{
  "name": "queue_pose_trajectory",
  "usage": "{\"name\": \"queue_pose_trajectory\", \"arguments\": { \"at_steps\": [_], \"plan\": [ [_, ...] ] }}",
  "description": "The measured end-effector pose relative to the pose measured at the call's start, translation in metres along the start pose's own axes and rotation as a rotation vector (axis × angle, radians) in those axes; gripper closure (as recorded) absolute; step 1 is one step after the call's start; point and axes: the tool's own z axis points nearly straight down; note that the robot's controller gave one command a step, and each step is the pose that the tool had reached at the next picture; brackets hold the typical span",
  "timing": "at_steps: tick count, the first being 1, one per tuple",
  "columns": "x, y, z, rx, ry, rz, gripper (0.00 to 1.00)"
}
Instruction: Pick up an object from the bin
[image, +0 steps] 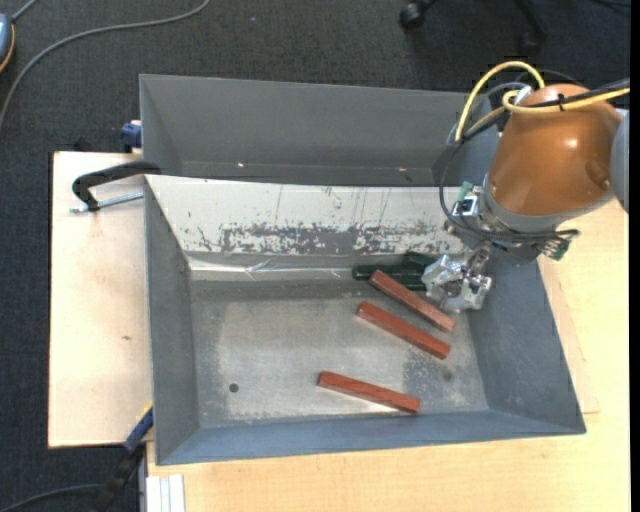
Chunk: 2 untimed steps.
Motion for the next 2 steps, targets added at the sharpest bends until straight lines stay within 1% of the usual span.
{"name": "queue_pose_trajectory", "arguments": {
  "at_steps": [1,2],
  "plan": [
    [0.000,0.000,0.000,-0.001,0.000,0.000,0.00],
    [-0.012,0.015,0.000,-0.003,0.002,0.044,0.00]
  ]
}}
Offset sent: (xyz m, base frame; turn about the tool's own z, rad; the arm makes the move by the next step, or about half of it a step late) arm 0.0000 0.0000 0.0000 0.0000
